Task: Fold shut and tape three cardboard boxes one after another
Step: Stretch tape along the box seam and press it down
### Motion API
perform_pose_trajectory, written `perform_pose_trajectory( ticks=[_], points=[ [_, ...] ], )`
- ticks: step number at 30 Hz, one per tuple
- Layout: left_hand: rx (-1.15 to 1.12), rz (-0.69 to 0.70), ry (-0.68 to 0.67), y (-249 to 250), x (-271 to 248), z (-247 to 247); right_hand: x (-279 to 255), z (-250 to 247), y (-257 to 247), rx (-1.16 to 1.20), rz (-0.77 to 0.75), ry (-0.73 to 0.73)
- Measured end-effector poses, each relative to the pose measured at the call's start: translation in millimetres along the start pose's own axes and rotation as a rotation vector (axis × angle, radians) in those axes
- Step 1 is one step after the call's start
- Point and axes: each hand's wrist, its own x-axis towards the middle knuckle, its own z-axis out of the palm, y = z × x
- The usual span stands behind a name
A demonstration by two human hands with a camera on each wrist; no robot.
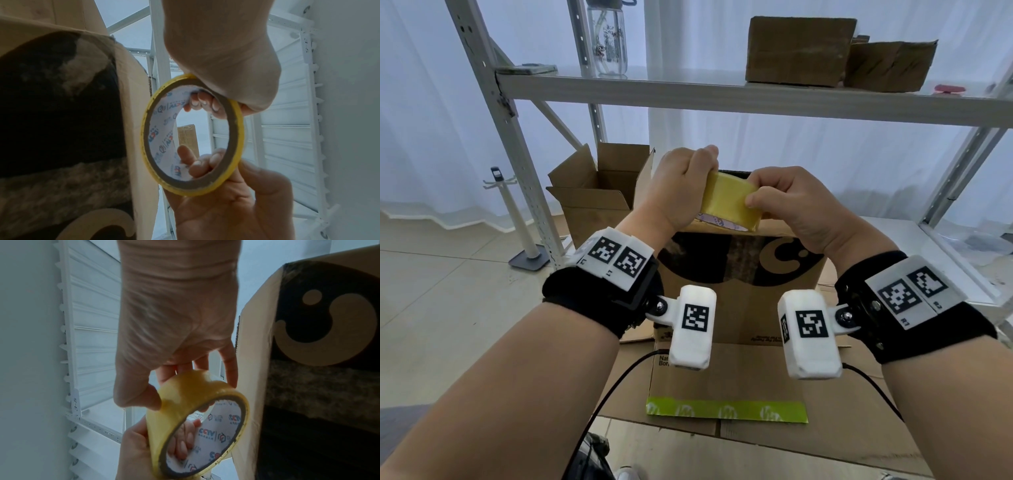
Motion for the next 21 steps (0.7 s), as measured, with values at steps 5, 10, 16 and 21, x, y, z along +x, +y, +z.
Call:
perform_pose_trajectory(
  ticks=[5, 10, 16, 21],
  points=[
    [0.026, 0.024, 0.017, 1, 1, 0, 0, 0, 0, 0.034, -0.01, 0.007],
    [0.063, 0.064, 0.041, 4, 0, 6, 1, 2, 3, -0.005, -0.031, 0.054],
    [-0.31, -0.232, 0.182, 4, 9, 10, 2, 2, 10, 0.003, -0.059, 0.15],
    [-0.105, 0.119, -0.167, 5, -1, 6, 1, 6, 11, 0.076, -0.076, 0.264]
  ],
)
